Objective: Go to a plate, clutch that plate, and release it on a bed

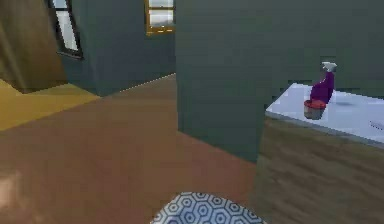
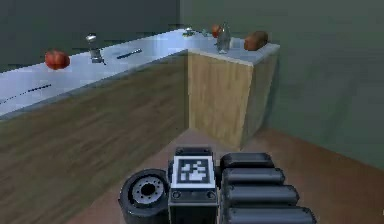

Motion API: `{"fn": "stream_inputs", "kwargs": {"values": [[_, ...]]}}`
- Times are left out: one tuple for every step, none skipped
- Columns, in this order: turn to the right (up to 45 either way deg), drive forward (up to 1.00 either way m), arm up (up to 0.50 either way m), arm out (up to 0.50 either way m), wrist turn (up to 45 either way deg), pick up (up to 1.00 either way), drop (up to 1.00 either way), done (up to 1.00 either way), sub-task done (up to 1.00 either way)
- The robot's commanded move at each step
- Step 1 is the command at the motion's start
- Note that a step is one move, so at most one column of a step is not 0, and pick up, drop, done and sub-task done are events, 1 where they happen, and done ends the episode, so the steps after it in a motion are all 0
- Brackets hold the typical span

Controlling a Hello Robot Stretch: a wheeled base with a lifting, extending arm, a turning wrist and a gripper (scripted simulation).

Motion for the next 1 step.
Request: {"fn": "stream_inputs", "kwargs": {"values": [[-45.0,0.00,0.00,0.00,0.0,0.00,0.00,0.00,0.00]]}}
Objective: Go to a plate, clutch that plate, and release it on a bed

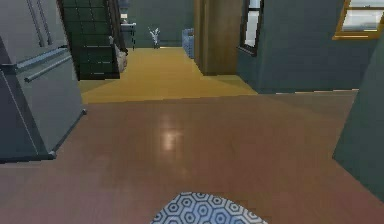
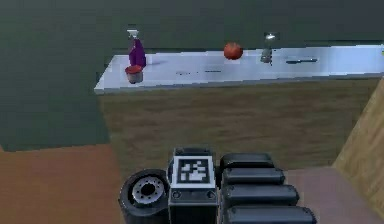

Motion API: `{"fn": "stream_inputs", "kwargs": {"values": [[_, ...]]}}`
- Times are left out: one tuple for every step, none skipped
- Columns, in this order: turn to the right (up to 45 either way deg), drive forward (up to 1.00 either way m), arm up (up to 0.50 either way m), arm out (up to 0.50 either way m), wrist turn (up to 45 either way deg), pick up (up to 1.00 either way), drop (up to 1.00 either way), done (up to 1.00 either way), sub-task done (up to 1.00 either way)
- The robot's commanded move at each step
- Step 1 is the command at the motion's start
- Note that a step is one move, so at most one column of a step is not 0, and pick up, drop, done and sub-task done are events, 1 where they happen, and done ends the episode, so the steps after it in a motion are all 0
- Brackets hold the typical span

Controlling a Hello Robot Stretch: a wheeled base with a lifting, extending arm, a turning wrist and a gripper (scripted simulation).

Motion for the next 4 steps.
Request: {"fn": "stream_inputs", "kwargs": {"values": [[-18.0,0.00,0.00,0.00,0.0,0.00,0.00,0.00,0.00],[0.0,1.00,0.00,0.00,0.0,0.00,0.00,0.00,0.00],[0.0,1.00,0.00,0.00,0.0,0.00,0.00,0.00,0.00],[-3.0,0.00,0.00,0.00,0.0,0.00,0.00,0.00,0.00]]}}
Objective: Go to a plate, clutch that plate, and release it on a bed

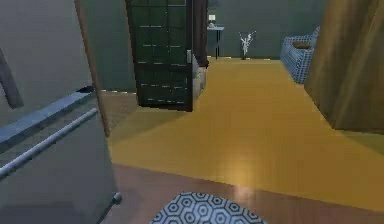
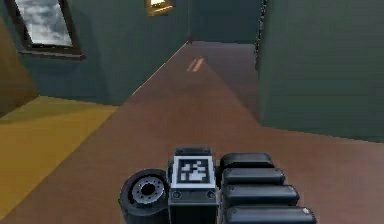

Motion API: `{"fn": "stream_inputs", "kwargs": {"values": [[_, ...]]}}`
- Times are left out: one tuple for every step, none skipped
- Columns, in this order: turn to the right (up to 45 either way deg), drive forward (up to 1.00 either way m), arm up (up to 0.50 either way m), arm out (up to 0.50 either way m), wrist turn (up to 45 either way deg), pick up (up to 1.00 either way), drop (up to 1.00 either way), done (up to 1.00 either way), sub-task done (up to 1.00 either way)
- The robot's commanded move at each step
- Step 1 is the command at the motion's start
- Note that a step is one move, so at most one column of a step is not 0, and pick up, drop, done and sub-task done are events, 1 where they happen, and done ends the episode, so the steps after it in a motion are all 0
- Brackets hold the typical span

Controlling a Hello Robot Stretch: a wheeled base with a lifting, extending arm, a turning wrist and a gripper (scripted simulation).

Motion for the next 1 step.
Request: {"fn": "stream_inputs", "kwargs": {"values": [[0.0,1.00,0.00,0.00,0.0,0.00,0.00,0.00,0.00]]}}
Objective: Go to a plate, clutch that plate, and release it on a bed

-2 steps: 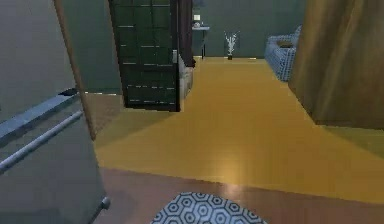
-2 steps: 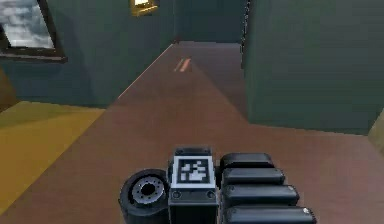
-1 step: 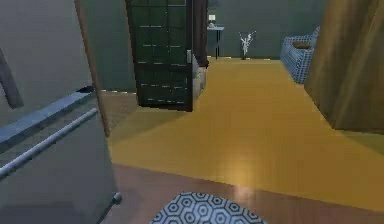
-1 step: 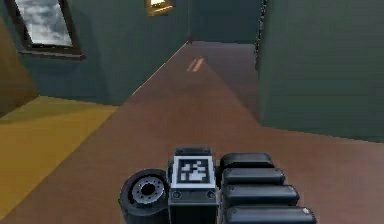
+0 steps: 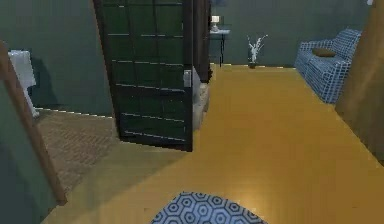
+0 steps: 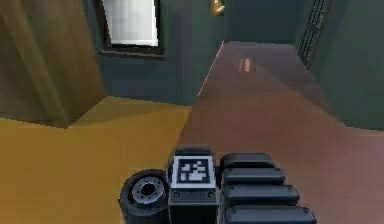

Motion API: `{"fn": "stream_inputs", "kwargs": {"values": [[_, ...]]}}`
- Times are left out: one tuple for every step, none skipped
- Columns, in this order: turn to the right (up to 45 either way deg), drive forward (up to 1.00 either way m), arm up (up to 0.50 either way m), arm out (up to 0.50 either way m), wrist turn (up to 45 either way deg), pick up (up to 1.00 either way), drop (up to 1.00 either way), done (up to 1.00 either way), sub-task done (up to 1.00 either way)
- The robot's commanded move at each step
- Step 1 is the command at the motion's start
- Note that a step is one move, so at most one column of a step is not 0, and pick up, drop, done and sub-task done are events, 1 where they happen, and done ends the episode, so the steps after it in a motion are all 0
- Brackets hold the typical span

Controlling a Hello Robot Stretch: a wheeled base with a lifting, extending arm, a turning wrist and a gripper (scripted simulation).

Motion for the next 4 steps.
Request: {"fn": "stream_inputs", "kwargs": {"values": [[0.0,0.40,0.00,0.00,0.0,0.00,0.00,0.00,0.00],[-33.0,0.00,0.00,0.00,0.0,0.00,0.00,0.00,0.00],[0.0,1.00,0.00,0.00,0.0,0.00,0.00,0.00,0.00],[-18.0,0.00,0.00,0.00,0.0,0.00,0.00,0.00,0.00]]}}
